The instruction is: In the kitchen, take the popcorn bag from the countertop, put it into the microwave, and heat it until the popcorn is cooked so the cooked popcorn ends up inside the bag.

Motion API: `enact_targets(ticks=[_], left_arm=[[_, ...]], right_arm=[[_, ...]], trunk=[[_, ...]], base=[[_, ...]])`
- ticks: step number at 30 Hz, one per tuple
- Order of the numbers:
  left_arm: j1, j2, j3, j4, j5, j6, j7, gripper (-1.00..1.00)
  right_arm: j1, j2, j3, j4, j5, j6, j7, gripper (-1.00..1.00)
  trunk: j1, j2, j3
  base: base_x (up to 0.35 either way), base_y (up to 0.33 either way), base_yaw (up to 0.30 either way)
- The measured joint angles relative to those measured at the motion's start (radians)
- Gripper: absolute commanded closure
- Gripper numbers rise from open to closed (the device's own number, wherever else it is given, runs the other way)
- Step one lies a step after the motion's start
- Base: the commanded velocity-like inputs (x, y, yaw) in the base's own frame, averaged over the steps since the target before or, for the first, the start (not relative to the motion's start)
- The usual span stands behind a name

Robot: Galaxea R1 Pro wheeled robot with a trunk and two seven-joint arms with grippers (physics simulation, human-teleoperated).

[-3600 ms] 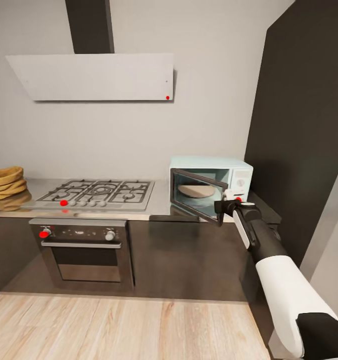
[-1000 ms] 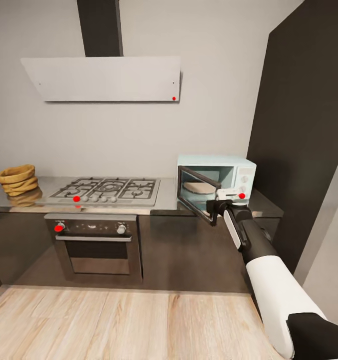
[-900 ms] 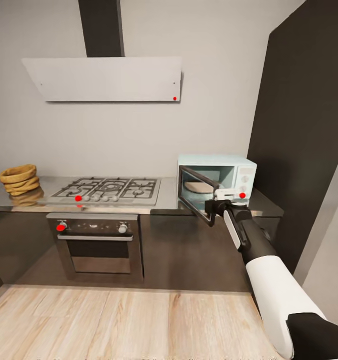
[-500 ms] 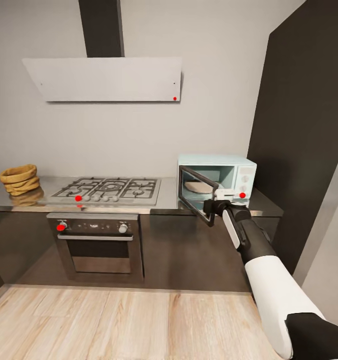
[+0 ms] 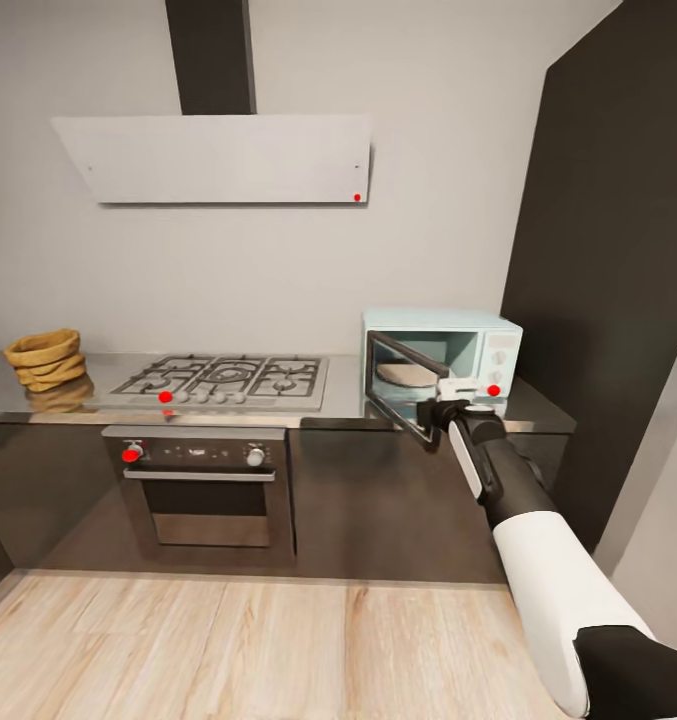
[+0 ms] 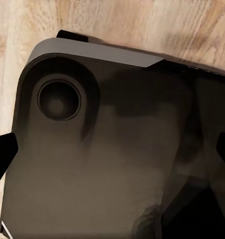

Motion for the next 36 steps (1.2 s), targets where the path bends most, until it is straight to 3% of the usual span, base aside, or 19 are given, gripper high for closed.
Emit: enact_targets(ticks=[9,12,15,19,36], left_arm=[[0.000,0.001,0.000,0.001,0.000,-0.001,-0.005,-1.00],[-0.001,0.000,-0.002,0.003,-0.001,-0.002,-0.005,-1.00],[-0.001,0.000,-0.001,0.002,-0.001,-0.002,-0.006,-1.00],[-0.001,0.001,-0.001,0.003,-0.001,-0.002,-0.006,-1.00],[-0.001,0.002,-0.001,0.002,-0.001,-0.002,-0.006,-1.00]], right_arm=[[0.002,-0.001,0.000,-0.004,-0.001,0.000,-0.001,1.00],[0.000,0.000,0.005,-0.002,-0.057,-0.003,0.023,1.00],[0.000,0.000,0.005,0.034,-0.050,-0.093,0.036,1.00],[0.000,0.000,0.005,-0.015,-0.052,-0.084,0.005,1.00],[0.000,0.000,0.006,-0.015,-0.052,-0.096,0.009,1.00]], trunk=[[0.000,0.000,0.000],[0.001,0.001,0.000],[0.004,0.001,0.000],[0.026,0.001,0.000],[0.029,0.000,0.000]], base=[[-0.016,0.024,0.000],[-0.138,0.070,0.000],[-0.157,0.081,0.000],[-0.142,0.076,0.000],[-0.007,0.004,0.000]])
